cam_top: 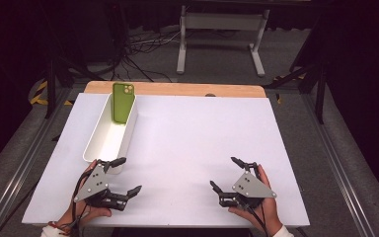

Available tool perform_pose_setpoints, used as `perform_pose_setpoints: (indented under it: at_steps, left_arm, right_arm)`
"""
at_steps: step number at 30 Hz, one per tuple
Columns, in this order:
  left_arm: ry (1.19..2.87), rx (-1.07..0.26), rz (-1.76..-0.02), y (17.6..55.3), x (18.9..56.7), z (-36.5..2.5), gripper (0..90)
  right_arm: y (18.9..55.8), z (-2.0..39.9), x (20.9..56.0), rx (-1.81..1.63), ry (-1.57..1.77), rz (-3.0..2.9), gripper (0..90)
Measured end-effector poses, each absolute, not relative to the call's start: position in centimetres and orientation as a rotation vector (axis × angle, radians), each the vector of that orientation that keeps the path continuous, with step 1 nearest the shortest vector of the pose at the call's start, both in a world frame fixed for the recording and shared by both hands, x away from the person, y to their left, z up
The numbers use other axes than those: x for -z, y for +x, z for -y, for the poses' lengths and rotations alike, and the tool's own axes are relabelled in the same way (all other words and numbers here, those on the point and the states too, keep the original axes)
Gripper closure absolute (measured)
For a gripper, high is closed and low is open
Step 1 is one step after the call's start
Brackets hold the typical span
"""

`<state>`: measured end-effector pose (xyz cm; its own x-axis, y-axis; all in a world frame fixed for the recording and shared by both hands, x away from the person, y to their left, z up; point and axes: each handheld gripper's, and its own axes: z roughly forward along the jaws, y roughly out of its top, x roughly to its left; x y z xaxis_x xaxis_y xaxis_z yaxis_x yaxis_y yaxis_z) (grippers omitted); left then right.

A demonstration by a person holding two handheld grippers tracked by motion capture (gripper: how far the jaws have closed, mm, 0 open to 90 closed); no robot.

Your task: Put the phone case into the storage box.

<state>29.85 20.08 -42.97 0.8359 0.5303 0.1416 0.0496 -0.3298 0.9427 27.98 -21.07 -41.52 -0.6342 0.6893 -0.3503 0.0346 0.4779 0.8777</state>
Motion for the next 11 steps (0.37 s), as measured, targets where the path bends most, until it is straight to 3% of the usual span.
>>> perform_pose_setpoints:
  at_steps: [11]
  left_arm:
    - [1.862,-0.527,-0.438,29.97,43.00,-20.00,6.9]
  right_arm:
    - [28.19,21.25,41.53,-1.188,0.615,-2.020,9.7]
